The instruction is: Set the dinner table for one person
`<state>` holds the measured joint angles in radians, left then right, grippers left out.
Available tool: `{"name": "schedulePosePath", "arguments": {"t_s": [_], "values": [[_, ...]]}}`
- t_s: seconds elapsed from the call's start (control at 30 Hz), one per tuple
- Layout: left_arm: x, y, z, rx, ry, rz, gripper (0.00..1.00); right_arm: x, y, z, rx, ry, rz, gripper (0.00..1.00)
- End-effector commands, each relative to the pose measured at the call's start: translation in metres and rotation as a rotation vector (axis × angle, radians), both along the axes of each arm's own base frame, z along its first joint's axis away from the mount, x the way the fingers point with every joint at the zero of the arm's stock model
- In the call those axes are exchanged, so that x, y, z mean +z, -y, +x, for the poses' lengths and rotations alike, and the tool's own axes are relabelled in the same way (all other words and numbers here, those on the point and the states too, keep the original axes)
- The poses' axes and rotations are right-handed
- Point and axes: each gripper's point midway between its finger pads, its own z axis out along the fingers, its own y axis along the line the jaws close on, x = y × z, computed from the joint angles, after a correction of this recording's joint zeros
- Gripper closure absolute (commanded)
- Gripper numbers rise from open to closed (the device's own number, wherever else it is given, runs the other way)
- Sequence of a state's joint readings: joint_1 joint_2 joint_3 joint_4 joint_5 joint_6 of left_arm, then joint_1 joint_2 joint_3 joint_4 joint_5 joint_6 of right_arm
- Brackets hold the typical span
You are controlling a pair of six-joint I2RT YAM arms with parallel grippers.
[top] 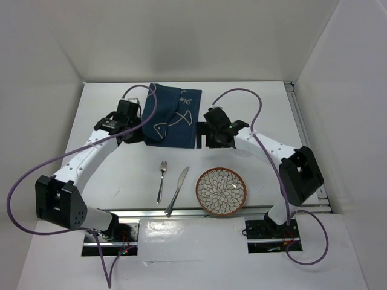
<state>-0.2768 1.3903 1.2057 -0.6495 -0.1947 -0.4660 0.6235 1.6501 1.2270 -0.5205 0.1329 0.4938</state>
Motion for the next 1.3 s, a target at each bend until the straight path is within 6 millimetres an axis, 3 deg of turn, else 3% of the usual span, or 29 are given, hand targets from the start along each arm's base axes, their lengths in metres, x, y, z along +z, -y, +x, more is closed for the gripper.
{"name": "schedulePosePath", "arguments": {"t_s": [0.0, 0.07, 0.13, 0.17, 0.33, 0.53, 0.63, 0.83, 1.03, 1.17, 1.27], "values": [[0.016, 0.039, 0.016, -0.014, 0.095, -0.235, 0.95, 0.038, -0.009, 0.0, 0.019, 0.108, 0.103, 0.01], [-0.004, 0.049, 0.015, 0.001, 0.03, -0.287, 0.85, 0.04, -0.004, -0.003, 0.011, 0.118, 0.097, 0.01], [-0.016, 0.055, 0.015, 0.041, -0.014, -0.314, 0.64, 0.042, 0.0, -0.005, 0.004, 0.126, 0.094, 0.01], [-0.03, 0.054, 0.017, 0.094, -0.043, -0.321, 0.49, 0.042, 0.001, -0.007, 0.004, 0.129, 0.095, 0.01], [-0.053, 0.058, 0.027, 0.168, -0.052, -0.363, 0.29, 0.043, 0.008, -0.017, 0.004, 0.117, 0.086, 0.01], [-0.082, 0.061, 0.042, 0.22, -0.09, -0.369, 0.23, 0.049, 0.017, -0.024, 0.003, 0.132, 0.079, 0.01], [-0.096, 0.063, 0.045, 0.24, -0.119, -0.368, 0.09, 0.051, 0.02, -0.025, -0.004, 0.137, 0.072, 0.01], [-0.112, 0.059, 0.068, 0.279, -0.127, -0.313, 0.11, 0.046, 0.024, -0.03, 0.003, 0.124, 0.056, 0.01], [-0.102, 0.06, 0.078, 0.27, -0.089, -0.316, 0.21, 0.038, 0.026, -0.033, 0.003, 0.109, 0.045, 0.01], [-0.095, 0.063, 0.088, 0.266, -0.063, -0.328, 0.21, 0.037, 0.027, -0.035, 0.003, 0.102, 0.039, 0.01], [-0.1, 0.064, 0.098, 0.266, -0.069, -0.311, 0.21, 0.034, 0.027, -0.035, 0.003, 0.094, 0.034, 0.01]]}}
